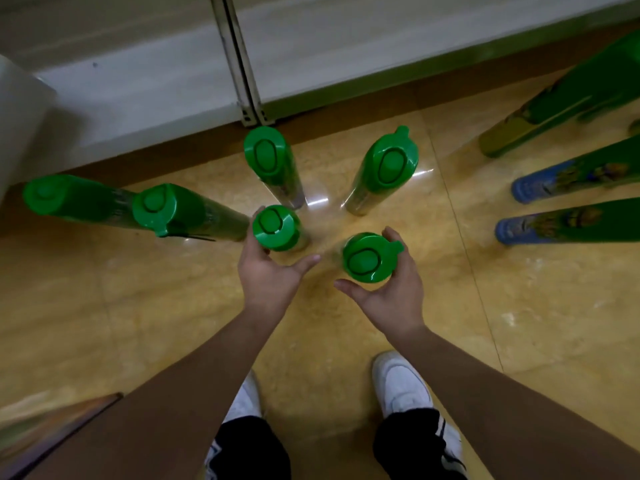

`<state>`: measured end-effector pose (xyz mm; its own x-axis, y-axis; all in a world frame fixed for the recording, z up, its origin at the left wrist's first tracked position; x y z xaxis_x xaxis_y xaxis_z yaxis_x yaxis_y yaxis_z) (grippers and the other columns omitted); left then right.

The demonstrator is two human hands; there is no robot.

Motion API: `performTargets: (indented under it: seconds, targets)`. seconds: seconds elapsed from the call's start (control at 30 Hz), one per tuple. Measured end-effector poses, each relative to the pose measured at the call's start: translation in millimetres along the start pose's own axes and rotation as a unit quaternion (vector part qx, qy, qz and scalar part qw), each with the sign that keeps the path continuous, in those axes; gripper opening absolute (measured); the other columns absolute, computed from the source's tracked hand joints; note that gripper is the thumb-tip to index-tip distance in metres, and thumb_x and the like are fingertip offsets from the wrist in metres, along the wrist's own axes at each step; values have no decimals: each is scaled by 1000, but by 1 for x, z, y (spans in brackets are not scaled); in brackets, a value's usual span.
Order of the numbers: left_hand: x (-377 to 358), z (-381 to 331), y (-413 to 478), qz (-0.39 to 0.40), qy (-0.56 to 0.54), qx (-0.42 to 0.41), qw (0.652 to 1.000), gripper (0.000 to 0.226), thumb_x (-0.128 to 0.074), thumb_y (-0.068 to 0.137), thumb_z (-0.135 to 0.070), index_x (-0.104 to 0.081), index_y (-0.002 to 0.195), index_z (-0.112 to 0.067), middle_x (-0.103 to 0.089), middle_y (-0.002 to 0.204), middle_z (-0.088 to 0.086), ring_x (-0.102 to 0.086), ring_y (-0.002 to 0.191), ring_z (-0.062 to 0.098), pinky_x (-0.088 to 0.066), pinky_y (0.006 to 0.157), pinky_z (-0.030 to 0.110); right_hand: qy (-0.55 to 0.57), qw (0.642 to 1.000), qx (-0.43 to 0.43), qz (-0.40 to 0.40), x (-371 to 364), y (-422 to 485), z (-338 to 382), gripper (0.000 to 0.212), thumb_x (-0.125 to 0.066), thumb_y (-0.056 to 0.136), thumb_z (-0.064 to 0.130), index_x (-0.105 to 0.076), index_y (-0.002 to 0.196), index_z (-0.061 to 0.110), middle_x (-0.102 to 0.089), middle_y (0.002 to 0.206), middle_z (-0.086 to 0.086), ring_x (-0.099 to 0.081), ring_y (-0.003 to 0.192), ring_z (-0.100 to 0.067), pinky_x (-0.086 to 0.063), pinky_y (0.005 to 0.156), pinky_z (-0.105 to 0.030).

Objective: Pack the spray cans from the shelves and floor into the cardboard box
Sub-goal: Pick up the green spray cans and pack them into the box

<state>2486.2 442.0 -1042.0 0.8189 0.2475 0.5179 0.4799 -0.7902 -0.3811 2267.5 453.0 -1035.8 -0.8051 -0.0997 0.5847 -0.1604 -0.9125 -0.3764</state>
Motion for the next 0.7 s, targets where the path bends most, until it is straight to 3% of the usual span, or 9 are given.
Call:
performTargets:
  seconds: [0.1,0.17,0.27,0.37,0.5,0.7]
  targets:
    - [-7,1,3,-30,-38,27,998,89,-95,48,-51,-64,123,-15,-72,110,-7,-68,105,7,-56,96,35,60,998,-13,-12,-11,3,4,102,-95,52,52,-50,141,26,-62,131,7,-57,123,-8,-46,105,-26]
    - [-5,-3,5,-45,-43,34,997,71,-98,54,-37,-68,115,-16,-73,102,-10,-69,97,4,-58,89,29,98,995,-24,-17,-14,4,9,90,-98,56,33,-55,133,17,-66,118,5,-60,111,-2,-46,98,-15]
    - [2,-9,3,-45,-4,33,998,64,-98,55,-41,-70,109,-20,-74,95,-12,-70,91,2,-58,85,27,101,994,-40,-29,-10,3,12,71,-97,60,19,-60,120,16,-66,101,13,-60,94,10,-43,83,-5]
    - [14,-21,-9,-39,26,33,998,61,-95,56,-41,-71,108,-21,-74,91,-13,-69,87,0,-56,80,18,89,993,-60,-43,5,-2,23,62,-97,59,26,-62,110,20,-68,93,13,-64,88,-3,-52,81,-21]
    - [43,-62,-36,-8,83,5,997,63,-95,57,-42,-68,110,-22,-69,93,-17,-63,85,-2,-38,67,-2,50,998,-41,-24,37,-20,52,60,-95,58,33,-63,107,20,-71,94,6,-67,90,-15,-54,81,-31]
    - [131,-153,-87,-34,77,11,996,66,-92,54,-51,-66,109,-25,-74,96,-11,-69,92,10,-55,79,27,16,999,20,20,111,-59,162,58,-96,58,33,-57,100,25,-66,88,10,-63,87,-14,-45,76,-25]
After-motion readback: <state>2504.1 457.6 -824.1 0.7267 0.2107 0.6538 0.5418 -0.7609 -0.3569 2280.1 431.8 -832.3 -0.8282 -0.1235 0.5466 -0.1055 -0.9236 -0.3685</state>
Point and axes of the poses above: each hand's wrist, its own y-axis towards the middle knuckle, its own x-axis out of the back of the hand, z = x × y, the point moved 4 cm from there along y, towards the middle knuckle
